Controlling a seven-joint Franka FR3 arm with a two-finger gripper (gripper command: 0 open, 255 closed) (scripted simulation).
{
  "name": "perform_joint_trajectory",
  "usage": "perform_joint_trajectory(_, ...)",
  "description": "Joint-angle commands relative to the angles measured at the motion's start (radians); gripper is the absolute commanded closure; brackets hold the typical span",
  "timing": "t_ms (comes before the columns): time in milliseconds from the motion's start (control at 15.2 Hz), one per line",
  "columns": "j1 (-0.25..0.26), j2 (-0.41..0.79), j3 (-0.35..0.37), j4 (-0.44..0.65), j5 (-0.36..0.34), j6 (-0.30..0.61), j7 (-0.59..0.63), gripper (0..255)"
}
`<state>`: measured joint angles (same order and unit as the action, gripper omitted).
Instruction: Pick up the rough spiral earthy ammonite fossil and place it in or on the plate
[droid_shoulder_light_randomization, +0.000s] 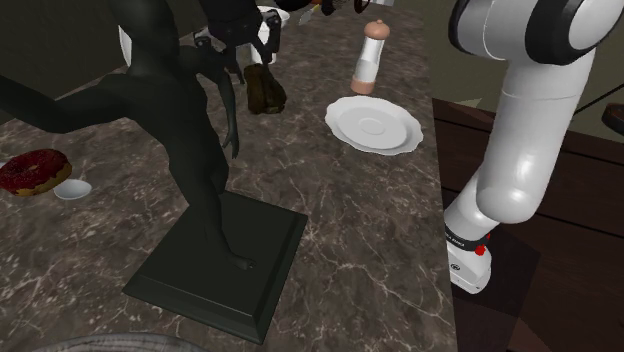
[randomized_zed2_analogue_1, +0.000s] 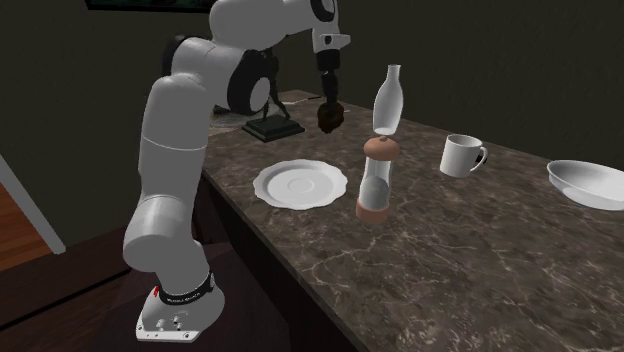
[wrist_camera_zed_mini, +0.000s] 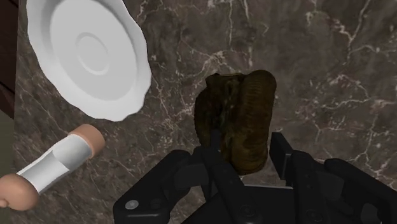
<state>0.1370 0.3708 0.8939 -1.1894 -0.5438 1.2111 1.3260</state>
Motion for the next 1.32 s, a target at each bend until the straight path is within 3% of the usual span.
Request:
perform_joint_trajectory(0,-0.113,-0.119,0.024,-0.138,0.084,0.059,-0.032,255)
perform_joint_trajectory(198,-0.257,-0.323,0.020,-0.323,0.228,0.145,-0.132,255)
perform_joint_trajectory(396,-0.319,-0.524,-0.052,-0.476,0.358,0.205,-0.259,255)
perform_joint_trajectory(792,-0.291,-0.816,-0.246,-0.717,0.484,0.249,-0.461,255)
perform_joint_trajectory(1254,-0.238,-1.061,-0.432,-0.928,0.500,0.245,-0.633,255)
